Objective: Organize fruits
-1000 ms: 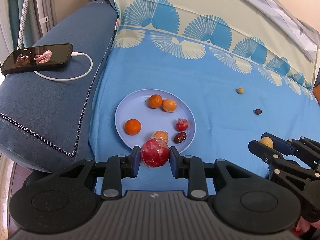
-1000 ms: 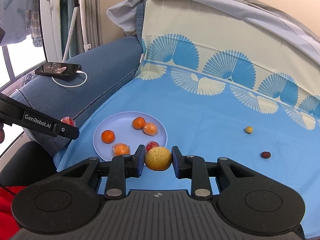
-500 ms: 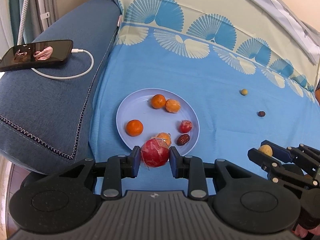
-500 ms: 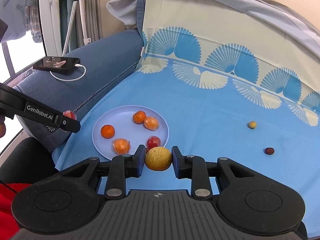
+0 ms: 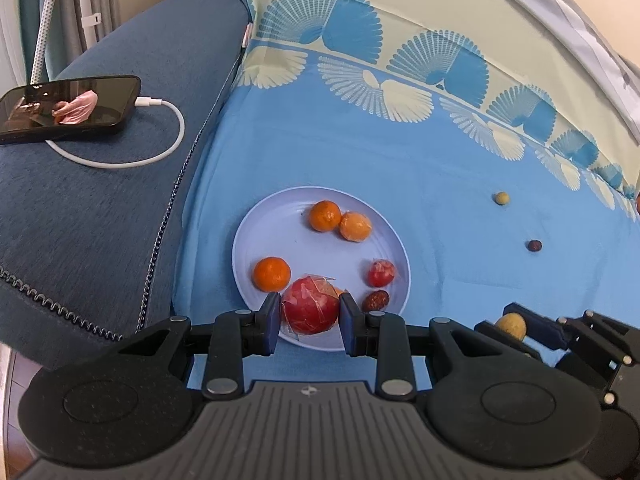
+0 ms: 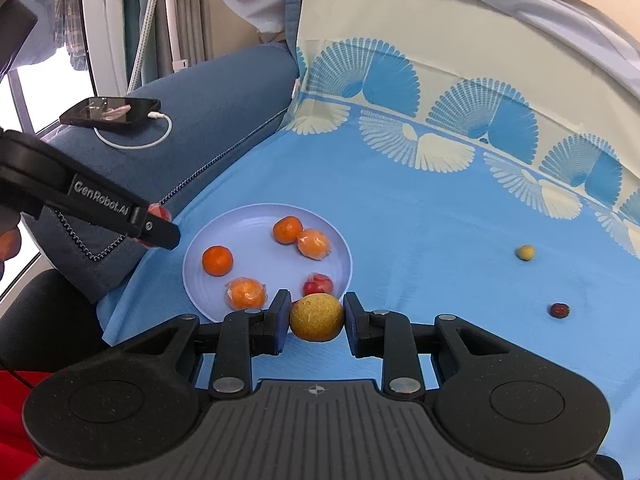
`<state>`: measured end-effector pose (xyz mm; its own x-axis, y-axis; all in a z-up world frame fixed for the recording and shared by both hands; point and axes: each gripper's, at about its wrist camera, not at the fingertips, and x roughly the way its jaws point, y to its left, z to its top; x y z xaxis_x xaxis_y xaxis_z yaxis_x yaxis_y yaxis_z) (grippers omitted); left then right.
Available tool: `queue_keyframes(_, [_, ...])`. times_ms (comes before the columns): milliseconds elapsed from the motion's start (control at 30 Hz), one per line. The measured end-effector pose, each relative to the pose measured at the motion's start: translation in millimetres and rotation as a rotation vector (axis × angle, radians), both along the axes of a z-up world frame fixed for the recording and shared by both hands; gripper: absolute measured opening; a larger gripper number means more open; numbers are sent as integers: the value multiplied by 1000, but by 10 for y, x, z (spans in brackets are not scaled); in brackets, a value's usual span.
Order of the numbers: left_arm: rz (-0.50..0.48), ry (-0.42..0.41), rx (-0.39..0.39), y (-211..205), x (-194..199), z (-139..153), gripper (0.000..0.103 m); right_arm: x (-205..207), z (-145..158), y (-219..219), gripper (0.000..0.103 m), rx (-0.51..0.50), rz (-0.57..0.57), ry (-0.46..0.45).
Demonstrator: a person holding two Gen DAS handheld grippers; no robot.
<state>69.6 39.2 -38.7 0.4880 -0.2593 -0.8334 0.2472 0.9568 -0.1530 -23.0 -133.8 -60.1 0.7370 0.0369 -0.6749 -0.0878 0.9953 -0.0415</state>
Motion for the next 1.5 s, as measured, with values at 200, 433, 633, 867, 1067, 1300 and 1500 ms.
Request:
queue_keyframes(200, [0, 19, 0, -37, 209, -112, 34, 186, -122, 84, 30, -1, 25, 37])
queue_keyframes(433, [6, 52, 6, -87, 457, -293, 34, 460, -271, 116, 30, 2, 31, 79])
queue_keyframes(633, [7, 78, 25, -113, 660, -458, 34, 706, -385, 141, 30, 5, 41, 97])
queue_keyframes(867, [7, 103, 50, -146, 865, -646, 34, 990, -538, 165, 30, 2, 62, 124])
queue_keyframes(1067, [9, 102, 76, -199, 1020, -778, 34, 1154, -696, 164, 30, -1, 66, 161])
queue_keyframes(1300, [21, 101, 104, -234, 1132, -873, 36, 1261, -796, 198, 30, -2, 100, 182])
queue_keyframes(1500, [40, -3, 90, -166, 989, -606, 103, 1185, -671, 237, 85, -45, 140, 160])
